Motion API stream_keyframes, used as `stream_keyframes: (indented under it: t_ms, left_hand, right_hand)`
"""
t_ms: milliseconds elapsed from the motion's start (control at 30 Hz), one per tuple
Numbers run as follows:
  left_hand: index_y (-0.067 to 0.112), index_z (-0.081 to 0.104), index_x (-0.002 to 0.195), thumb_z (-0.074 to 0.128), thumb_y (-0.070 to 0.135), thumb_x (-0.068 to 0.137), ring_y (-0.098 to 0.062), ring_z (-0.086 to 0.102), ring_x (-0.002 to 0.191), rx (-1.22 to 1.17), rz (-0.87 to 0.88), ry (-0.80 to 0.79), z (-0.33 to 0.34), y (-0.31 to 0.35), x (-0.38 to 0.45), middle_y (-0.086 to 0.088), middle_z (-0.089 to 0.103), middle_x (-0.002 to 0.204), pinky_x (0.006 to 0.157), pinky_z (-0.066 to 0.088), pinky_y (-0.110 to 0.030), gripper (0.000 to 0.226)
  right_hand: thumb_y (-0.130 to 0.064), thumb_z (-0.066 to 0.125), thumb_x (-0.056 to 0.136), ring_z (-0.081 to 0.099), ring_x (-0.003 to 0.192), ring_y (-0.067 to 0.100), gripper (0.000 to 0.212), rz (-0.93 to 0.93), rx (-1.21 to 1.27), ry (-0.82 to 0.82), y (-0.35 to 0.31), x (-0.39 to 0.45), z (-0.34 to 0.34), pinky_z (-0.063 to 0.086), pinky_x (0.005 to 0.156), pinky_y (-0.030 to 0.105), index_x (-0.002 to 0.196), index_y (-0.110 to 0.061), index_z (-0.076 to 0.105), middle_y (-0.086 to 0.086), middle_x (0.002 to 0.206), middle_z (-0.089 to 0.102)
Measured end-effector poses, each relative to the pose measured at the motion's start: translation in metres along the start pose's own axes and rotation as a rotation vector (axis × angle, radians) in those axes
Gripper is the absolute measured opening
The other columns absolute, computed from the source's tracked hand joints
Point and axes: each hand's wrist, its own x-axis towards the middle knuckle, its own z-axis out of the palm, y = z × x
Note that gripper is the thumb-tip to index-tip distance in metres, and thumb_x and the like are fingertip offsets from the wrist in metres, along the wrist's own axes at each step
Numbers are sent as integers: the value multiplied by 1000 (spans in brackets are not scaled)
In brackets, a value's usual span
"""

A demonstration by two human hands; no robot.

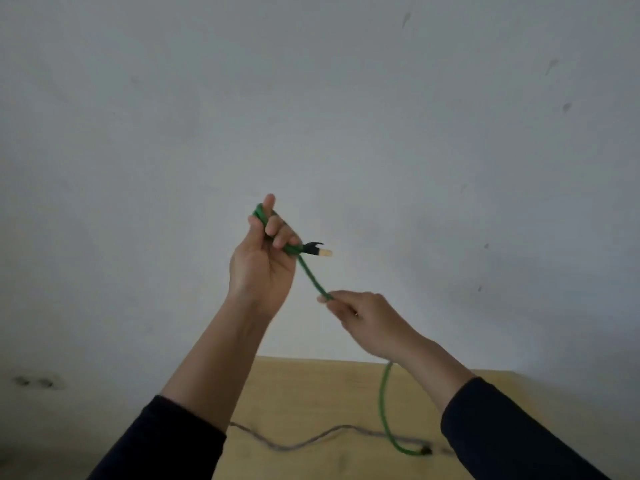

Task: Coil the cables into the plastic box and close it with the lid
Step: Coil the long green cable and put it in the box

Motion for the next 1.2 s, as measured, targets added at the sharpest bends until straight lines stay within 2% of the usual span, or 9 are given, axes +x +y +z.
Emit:
stream_keyframes:
  t_ms: [100, 167, 233, 333, 467, 700, 867, 1100, 1200]
  left_hand:
    - [18, 39, 136, 25, 25, 102, -8, 41, 55, 542, 64, 107, -19, -4, 4, 7, 48, 67, 56, 43, -21, 36]
    - [23, 36, 137, 25, 26, 102, -6, 46, 60, 1051, 103, -8, -28, -17, -9, 10, 53, 70, 62, 43, -21, 37]
    - [24, 44, 129, 26, 31, 102, 2, 53, 69, 1274, 90, -171, -35, -28, -23, 14, 58, 78, 68, 43, -12, 34]
    - [22, 56, 106, 26, 41, 98, -4, 50, 60, 1261, -27, -322, -39, -35, -40, 11, 58, 67, 62, 41, -18, 37]
    - [22, 59, 119, 18, 43, 96, -8, 36, 53, 1096, -157, -386, -32, -40, -54, 9, 41, 56, 65, 47, -38, 51]
    - [14, 69, 109, 22, 47, 92, -5, 15, 45, 396, -402, -383, -16, -29, -42, 8, 16, 51, 46, 22, -17, 59]
    - [7, 59, 117, 23, 45, 97, -3, 24, 41, 1, -253, -214, -10, -16, -19, 10, 26, 48, 46, 27, -15, 56]
    - [7, 46, 122, 28, 36, 100, -7, 36, 51, 134, -78, -4, -13, 5, 3, 7, 37, 62, 58, 40, -18, 40]
    - [14, 41, 131, 30, 30, 101, -8, 39, 55, 596, 12, 84, -22, -4, 0, 5, 40, 67, 64, 40, -27, 36]
  right_hand:
    - [-30, 43, 97, 36, 42, 8, 26, -50, -120, -152, -21, -6, -4, 29, 46, 22, 104, -15, 63, -4, 57, 48]
    - [-30, 49, 94, 41, 45, 9, 24, -99, -252, -196, -36, -2, -18, 33, 49, 24, 99, -13, 66, -3, 60, 53]
    - [-31, 59, 88, 46, 51, 9, 17, -125, -336, -205, -48, 3, -36, 38, 54, 26, 93, -17, 68, -3, 65, 59]
    - [-31, 72, 77, 49, 56, 6, 8, -112, -204, -196, -57, 12, -66, 39, 58, 21, 79, -24, 69, -7, 64, 61]
    - [-25, 79, 70, 57, 65, 18, 13, -149, -33, -223, -55, 25, -89, 47, 67, 32, 78, -19, 70, 9, 71, 67]
    - [-27, 67, 75, 31, 46, 10, 9, -118, 545, -19, -15, 38, -69, 26, 42, 18, 73, -19, 67, -5, 53, 48]
    - [-24, 46, 96, 30, 38, 6, 25, 41, 460, 86, 1, 34, -27, 25, 39, 19, 109, -20, 67, -10, 43, 41]
    - [-29, 40, 98, 30, 40, 6, 27, -21, -31, -104, -10, 4, -8, 25, 44, 16, 116, -24, 60, -8, 52, 38]
    - [-32, 45, 96, 37, 42, 5, 24, -36, -154, -237, -30, -4, -10, 32, 46, 18, 112, -21, 60, -8, 58, 47]
